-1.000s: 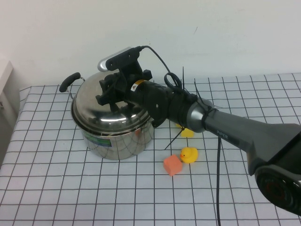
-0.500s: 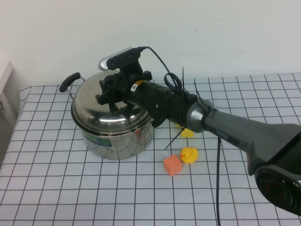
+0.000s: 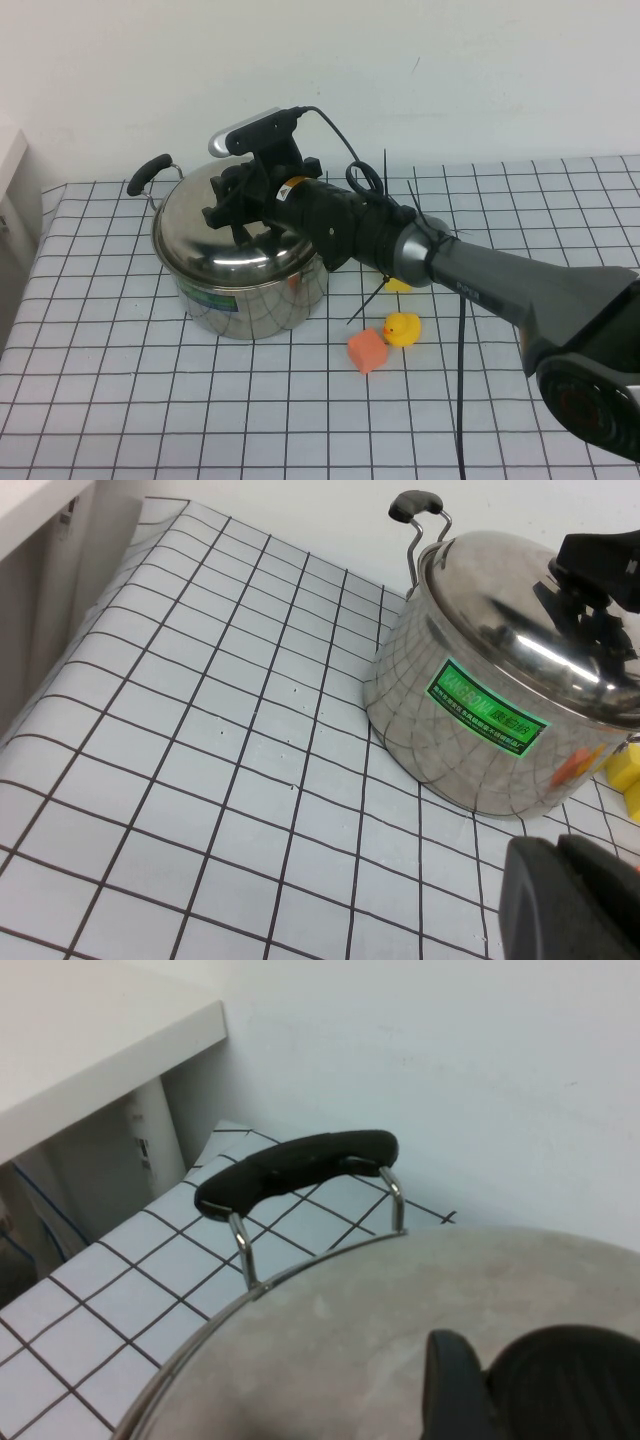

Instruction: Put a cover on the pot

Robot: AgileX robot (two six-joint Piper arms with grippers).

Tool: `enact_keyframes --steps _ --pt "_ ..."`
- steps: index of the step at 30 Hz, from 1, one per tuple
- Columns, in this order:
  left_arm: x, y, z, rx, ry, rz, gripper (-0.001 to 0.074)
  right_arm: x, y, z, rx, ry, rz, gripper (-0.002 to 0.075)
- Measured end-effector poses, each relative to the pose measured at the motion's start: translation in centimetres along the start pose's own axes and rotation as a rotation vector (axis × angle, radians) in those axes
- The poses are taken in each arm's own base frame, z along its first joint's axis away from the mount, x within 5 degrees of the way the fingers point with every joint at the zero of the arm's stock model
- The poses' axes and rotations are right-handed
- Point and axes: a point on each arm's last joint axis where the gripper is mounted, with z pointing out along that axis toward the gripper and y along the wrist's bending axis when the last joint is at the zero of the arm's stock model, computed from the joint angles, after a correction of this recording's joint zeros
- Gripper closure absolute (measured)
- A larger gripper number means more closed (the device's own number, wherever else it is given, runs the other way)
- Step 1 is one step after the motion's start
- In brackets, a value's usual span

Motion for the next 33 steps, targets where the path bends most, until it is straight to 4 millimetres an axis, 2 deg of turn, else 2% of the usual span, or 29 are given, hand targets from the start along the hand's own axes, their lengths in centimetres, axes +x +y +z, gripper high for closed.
enact_keyframes --steps 2,6,9,11,14,17,20,22,25,26,28,33 --pt "0.0 0.0 0.0 0.0 0.0 0.0 0.0738 0.0 0.0 0.0 0.001 -0.001 0.0 0.0356" --pt "0.0 0.0 0.0 0.0 0.0 0.0 0.0738 0.0 0.0 0.0 0.0 0.001 0.0 0.0211" --pt "0.0 0.0 0.0 0.0 0.0 0.0 0.0738 -0.5 0.1 -0.3 -0.01 0.012 0.0 0.0163" --pt "0.0 0.0 0.0 0.0 0.0 0.0 0.0738 -1.9 0.2 -0.9 -0.017 0.0 -0.007 0.0154" --pt "0.0 0.0 0.0 0.0 0.0 0.0 0.0738 -5.4 0.5 -3.0 -0.028 -0.042 -0.021 0.0165" --pt "0.0 0.0 0.0 0.0 0.0 0.0 0.0738 -10.0 1.0 -6.6 -0.024 -0.138 -0.023 0.0264" --pt "0.0 0.0 0.0 0.0 0.0 0.0 0.0738 -12.5 1.3 -10.7 -0.002 -0.231 -0.007 0.0422" --pt "0.0 0.0 0.0 0.0 0.0 0.0 0.0738 -12.9 1.4 -13.9 0.02 -0.282 0.0 0.0538" --pt "0.0 0.0 0.0 0.0 0.0 0.0 0.0738 -11.8 1.2 -18.7 0.047 -0.295 -0.009 0.0663" --pt "0.0 0.0 0.0 0.0 0.0 0.0 0.0738 -11.6 1.1 -20.2 0.052 -0.295 -0.022 0.0685" --pt "0.0 0.0 0.0 0.0 0.0 0.0 0.0738 -11.8 1.1 -24.5 0.053 -0.295 -0.067 0.0709" --pt "0.0 0.0 0.0 0.0 0.0 0.0 0.0738 -11.8 1.2 -33.2 0.021 -0.261 -0.205 0.0725"
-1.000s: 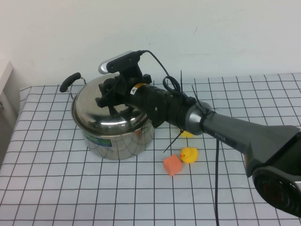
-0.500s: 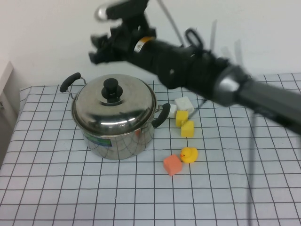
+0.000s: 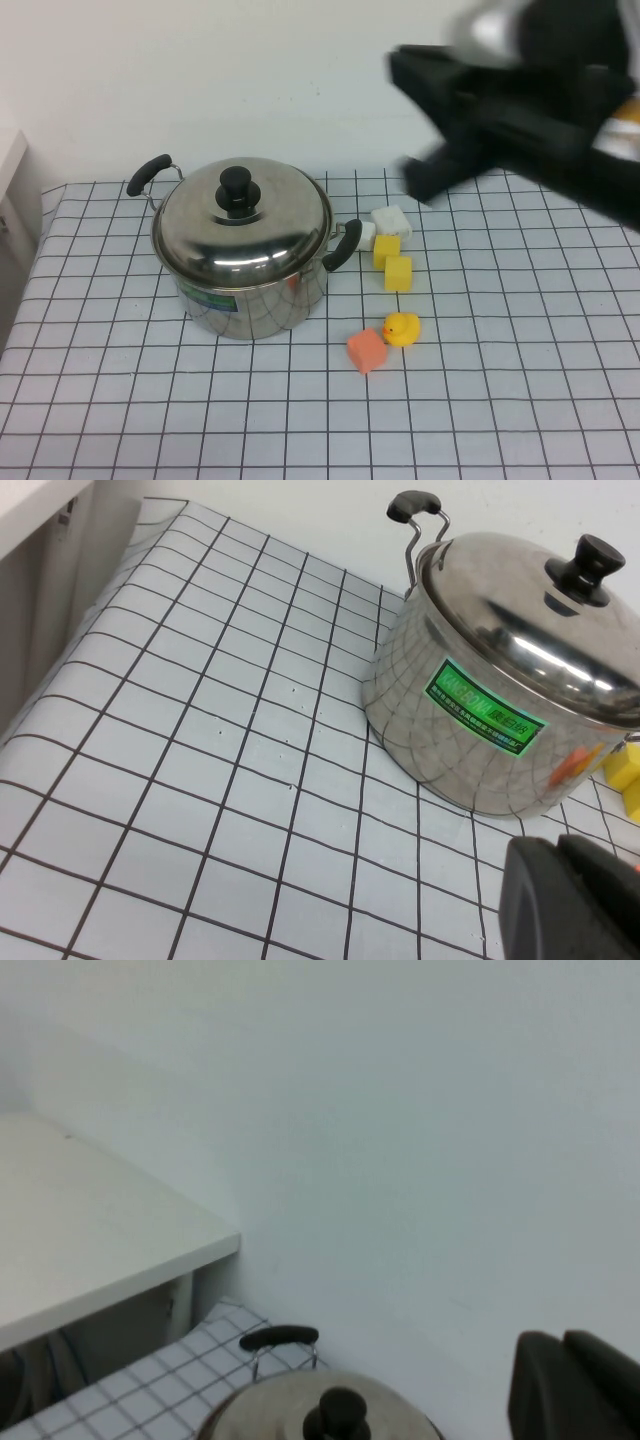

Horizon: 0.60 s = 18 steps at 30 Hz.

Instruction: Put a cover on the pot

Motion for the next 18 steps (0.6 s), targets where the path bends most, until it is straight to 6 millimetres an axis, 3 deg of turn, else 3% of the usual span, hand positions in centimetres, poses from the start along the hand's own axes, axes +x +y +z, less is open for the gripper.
enact_keyframes --steps 6,15,18 --pt "0.0 0.0 0.0 0.0 0.0 0.0 0.0738 -0.8 -0.1 -8.4 -0.039 -0.022 -0.069 0.0727" --pt "0.0 0.0 0.0 0.0 0.0 -0.002 0.0737 3.1 0.9 -19.1 -0.145 0.036 -0.118 0.0727" --pt "0.0 0.0 0.0 0.0 0.0 -0.002 0.0737 4.4 0.8 -21.5 -0.119 0.007 -0.208 0.0727"
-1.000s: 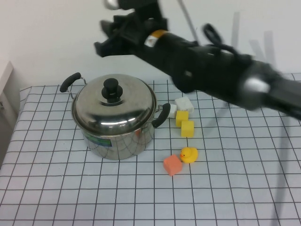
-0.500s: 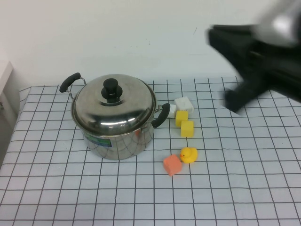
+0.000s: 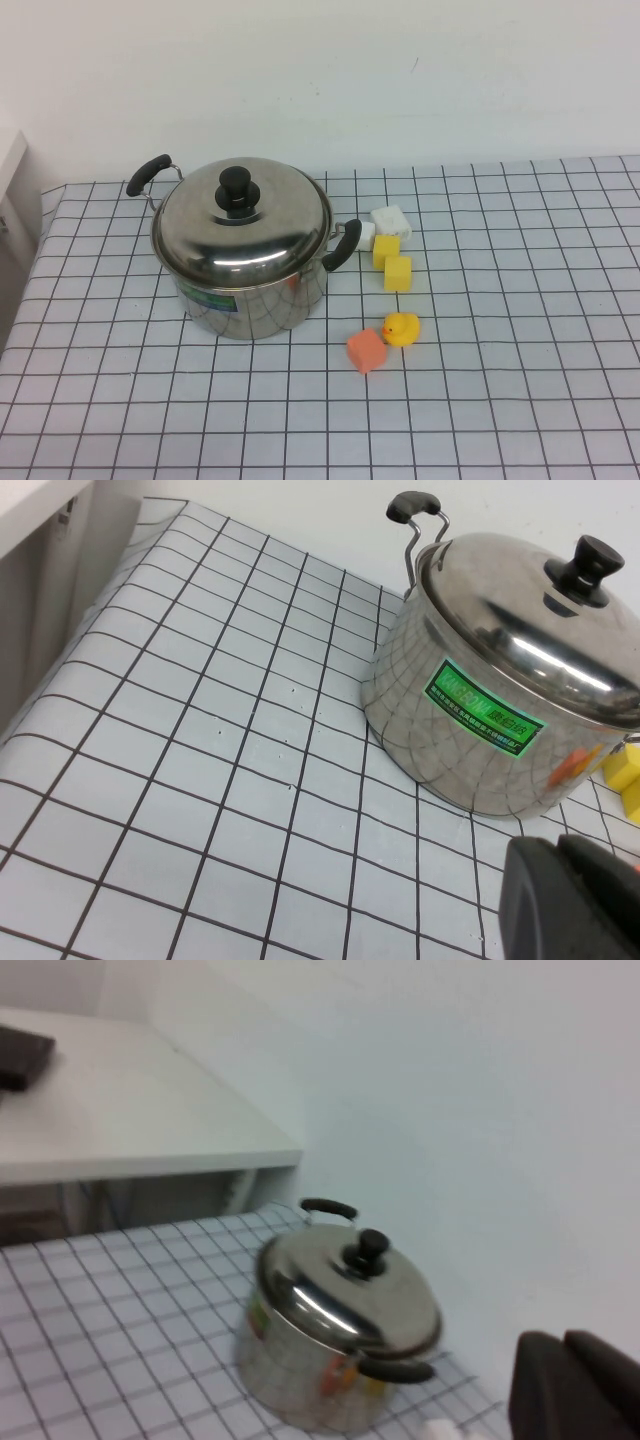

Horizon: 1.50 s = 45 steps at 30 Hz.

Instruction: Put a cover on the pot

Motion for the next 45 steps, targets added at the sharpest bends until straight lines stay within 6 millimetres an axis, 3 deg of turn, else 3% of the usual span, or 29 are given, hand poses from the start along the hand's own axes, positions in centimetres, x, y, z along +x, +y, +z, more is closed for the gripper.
enact_keyframes --steps 6,12,16,20,26,36,45 --pt "0.0 0.0 0.0 0.0 0.0 0.0 0.0737 2.8 1.0 -1.6 0.016 0.015 0.029 0.0728" --pt "0.0 0.0 0.0 0.0 0.0 0.0 0.0737 5.2 1.8 -0.9 0.018 0.042 0.071 0.0728" --pt "0.0 0.0 0.0 0.0 0.0 0.0 0.0737 7.3 2.3 -0.1 0.075 -0.033 0.091 0.0728" --pt "0.0 0.0 0.0 0.0 0.0 0.0 0.0737 10.5 2.4 0.3 0.197 -0.061 0.141 0.0728" --pt "0.0 0.0 0.0 0.0 0.0 0.0 0.0737 14.2 0.7 -0.8 0.53 0.093 0.135 0.0728" --pt "0.0 0.0 0.0 0.0 0.0 0.0 0.0737 15.2 -1.1 -3.9 0.931 0.206 0.08 0.0728" --pt "0.0 0.0 0.0 0.0 0.0 0.003 0.0738 15.1 -0.6 -4.6 0.982 0.136 0.128 0.0728"
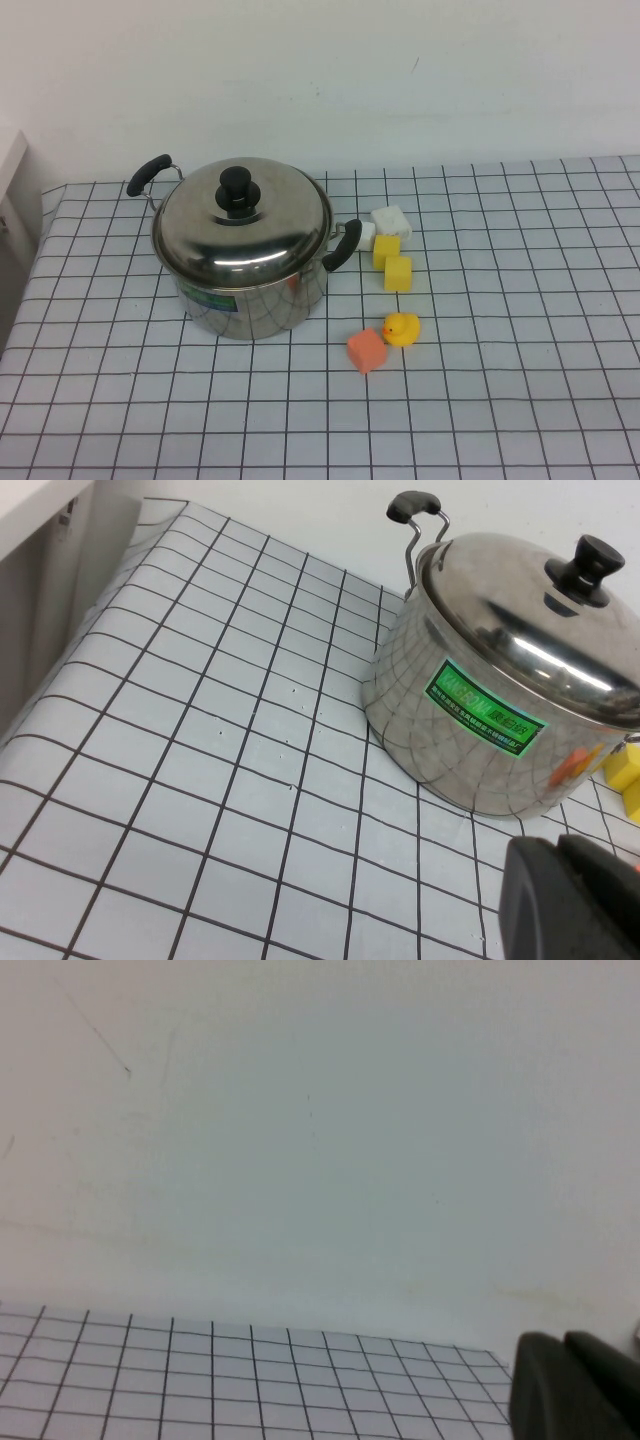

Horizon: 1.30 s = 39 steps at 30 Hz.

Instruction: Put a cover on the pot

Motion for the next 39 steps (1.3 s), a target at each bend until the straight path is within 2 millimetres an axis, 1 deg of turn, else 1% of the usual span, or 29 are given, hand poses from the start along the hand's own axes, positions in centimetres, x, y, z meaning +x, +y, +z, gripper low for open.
enact_keyframes --steps 9,15,20,23,29,32,39 --pt "0.0 0.0 0.0 0.0 0.0 0.0 0.0738 -0.3 0.3 -0.1 -0.042 -0.036 0.16 0.0728" --pt "0.0 0.0 0.0 0.0 0.0 0.0 0.0738 -0.2 0.5 -0.1 -0.052 -0.021 0.123 0.0728" --pt "0.0 0.0 0.0 0.0 0.0 0.0 0.0738 -0.6 1.0 -0.2 -0.116 -0.054 0.165 0.0728" --pt "0.0 0.0 0.0 0.0 0.0 0.0 0.0738 0.3 1.5 -0.3 -0.155 0.048 0.21 0.0728" --pt "0.0 0.0 0.0 0.0 0.0 0.0 0.0738 2.4 1.4 -1.1 -0.125 0.26 0.111 0.0728" --pt "0.0 0.0 0.0 0.0 0.0 0.0 0.0738 3.6 1.3 -1.8 -0.103 0.382 0.097 0.0728" --pt "0.0 0.0 0.0 0.0 0.0 -0.002 0.0738 3.5 1.1 -2.0 -0.083 0.388 0.12 0.0728"
